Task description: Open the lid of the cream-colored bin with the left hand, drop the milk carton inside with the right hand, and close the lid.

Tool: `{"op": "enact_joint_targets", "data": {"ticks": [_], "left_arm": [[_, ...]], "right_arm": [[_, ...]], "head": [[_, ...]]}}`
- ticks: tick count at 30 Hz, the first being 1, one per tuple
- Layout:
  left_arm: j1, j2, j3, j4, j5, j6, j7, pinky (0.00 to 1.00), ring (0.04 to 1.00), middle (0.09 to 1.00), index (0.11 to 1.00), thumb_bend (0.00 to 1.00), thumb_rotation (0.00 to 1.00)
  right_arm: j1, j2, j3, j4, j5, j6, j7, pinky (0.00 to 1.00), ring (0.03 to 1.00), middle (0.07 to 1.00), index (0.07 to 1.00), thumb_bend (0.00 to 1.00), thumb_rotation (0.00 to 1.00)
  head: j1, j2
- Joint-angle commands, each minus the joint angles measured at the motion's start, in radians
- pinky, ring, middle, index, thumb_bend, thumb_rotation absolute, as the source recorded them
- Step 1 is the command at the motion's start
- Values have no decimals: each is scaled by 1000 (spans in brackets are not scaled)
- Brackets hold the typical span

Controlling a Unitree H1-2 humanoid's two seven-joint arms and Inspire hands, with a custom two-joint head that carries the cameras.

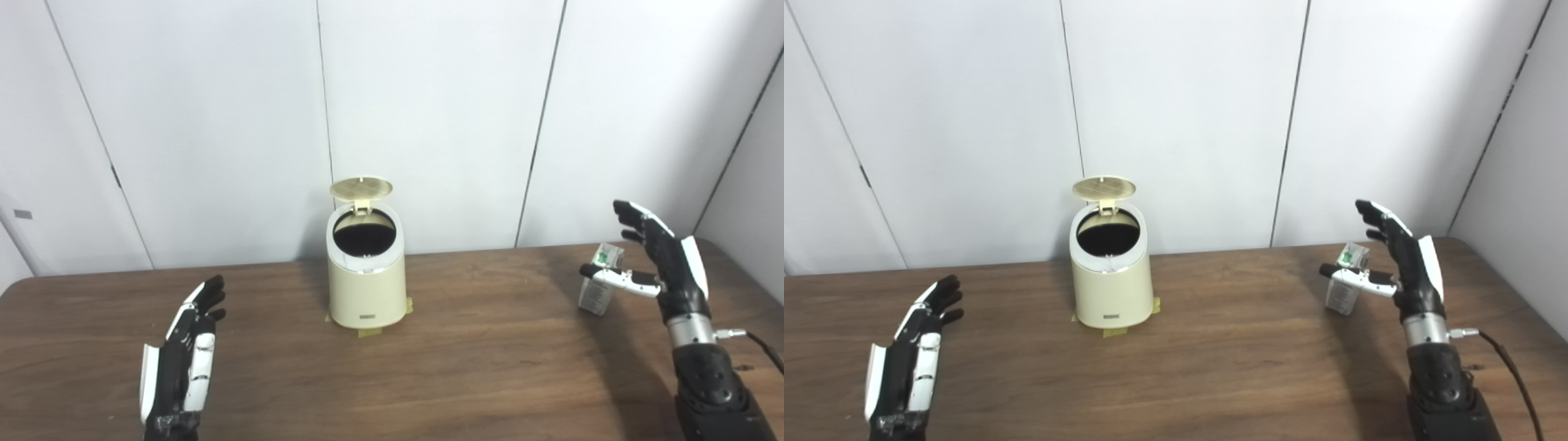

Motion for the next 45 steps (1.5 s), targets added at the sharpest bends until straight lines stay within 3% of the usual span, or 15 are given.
{"op": "enact_joint_targets", "data": {"ticks": [1, 9, 15, 20, 24, 29, 36, 45], "left_arm": [[29, 7, 1, 34, 32, -32, 9, 777, 847, 863, 848, 380, 938], [33, 12, 2, 32, 32, -34, 9, 785, 848, 864, 851, 367, 944], [37, 14, 1, 23, 34, -20, 3, 790, 851, 867, 853, 346, 949], [35, 19, 0, 33, 33, -39, 4, 785, 849, 864, 851, 352, 940], [38, 26, -9, 23, 48, -50, -2, 787, 852, 864, 845, 354, 890], [37, 27, -11, 28, 58, -64, -2, 792, 859, 864, 841, 354, 867], [42, 24, -9, 17, 57, -50, -8, 785, 858, 864, 845, 353, 882], [42, 26, -10, 27, 49, -50, -18, 787, 857, 867, 848, 342, 885]], "right_arm": [[-48, -27, -5, -24, -1, -19, -17, 790, 833, 819, 789, 917, 229], [-50, -49, 9, -15, -53, 36, -23, 839, 864, 831, 785, 934, 245], [-86, -59, 9, 139, -5, -71, -9, 739, 805, 815, 793, 967, 276], [-87, -50, 5, 159, 38, -19, 5, 704, 744, 805, 800, 979, 284], [-95, -57, 16, 188, 54, -39, 22, 686, 738, 779, 772, 966, 274], [-101, -46, 13, 190, 77, -6, 34, 670, 726, 757, 756, 938, 259], [-121, -51, 23, 273, 77, -59, 31, 653, 721, 754, 759, 943, 294], [-130, -52, 35, 279, 67, -42, 23, 647, 722, 759, 762, 922, 324]], "head": [[-2, 0], [-2, 3], [-2, 5], [1, 4], [6, 5], [6, 1], [6, 3], [12, 3]]}}
